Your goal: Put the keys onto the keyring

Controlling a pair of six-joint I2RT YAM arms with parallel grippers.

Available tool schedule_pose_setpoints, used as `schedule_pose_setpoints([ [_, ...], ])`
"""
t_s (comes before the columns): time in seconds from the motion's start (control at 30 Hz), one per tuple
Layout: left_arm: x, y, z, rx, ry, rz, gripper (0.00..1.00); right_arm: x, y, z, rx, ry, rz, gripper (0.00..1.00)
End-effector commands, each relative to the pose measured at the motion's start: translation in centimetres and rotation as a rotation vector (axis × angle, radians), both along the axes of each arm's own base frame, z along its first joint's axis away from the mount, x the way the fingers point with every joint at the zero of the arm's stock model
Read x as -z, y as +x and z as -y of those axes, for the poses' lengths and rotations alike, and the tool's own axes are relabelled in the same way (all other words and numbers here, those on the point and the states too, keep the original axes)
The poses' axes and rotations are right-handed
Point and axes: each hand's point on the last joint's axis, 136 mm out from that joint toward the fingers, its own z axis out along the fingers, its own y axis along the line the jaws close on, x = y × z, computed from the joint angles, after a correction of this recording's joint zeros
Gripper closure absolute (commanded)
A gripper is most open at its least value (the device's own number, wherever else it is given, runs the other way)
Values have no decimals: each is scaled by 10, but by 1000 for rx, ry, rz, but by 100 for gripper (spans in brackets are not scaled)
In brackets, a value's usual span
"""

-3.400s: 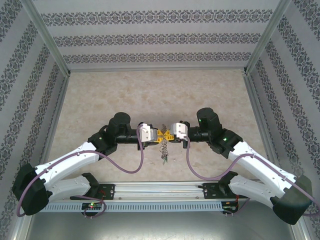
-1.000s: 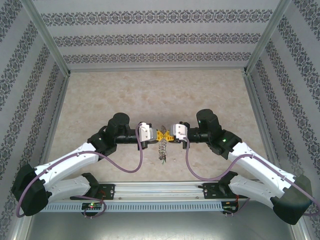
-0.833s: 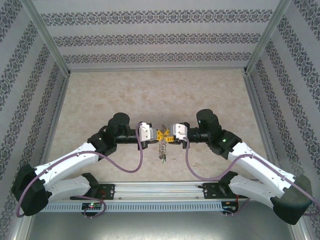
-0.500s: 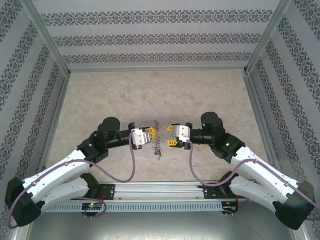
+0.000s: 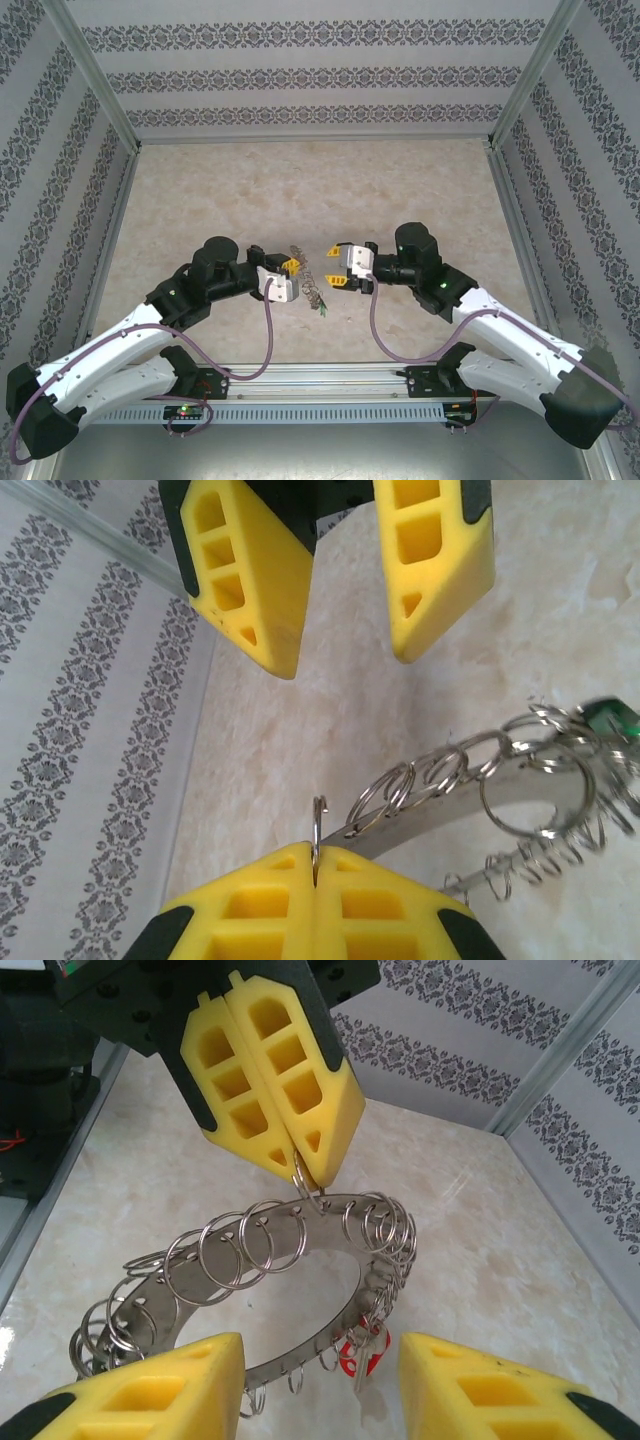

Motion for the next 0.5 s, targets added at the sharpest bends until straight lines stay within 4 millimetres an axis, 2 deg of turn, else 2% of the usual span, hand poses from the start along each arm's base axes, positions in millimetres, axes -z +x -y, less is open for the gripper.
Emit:
schedule_pose_setpoints([
  [0.0, -22, 3, -7, -19, 14, 77, 100, -3, 5, -3, 11, 41, 2, 56],
  [0.2, -23, 12, -19, -82, 15, 71, 100, 5, 6, -4, 38, 56, -13, 56],
  [0.27, -26, 28, -27, -179, -7, 43, 100, 7, 12, -6, 91, 76, -35, 54],
  [0.33, -35, 53, -43, -312, -81, -38, 100, 10, 20, -9, 154, 102, -86, 53],
  [0.47, -61, 98, -85, -559, -281, -213, 100, 26, 11, -27, 134, 77, -130, 54],
])
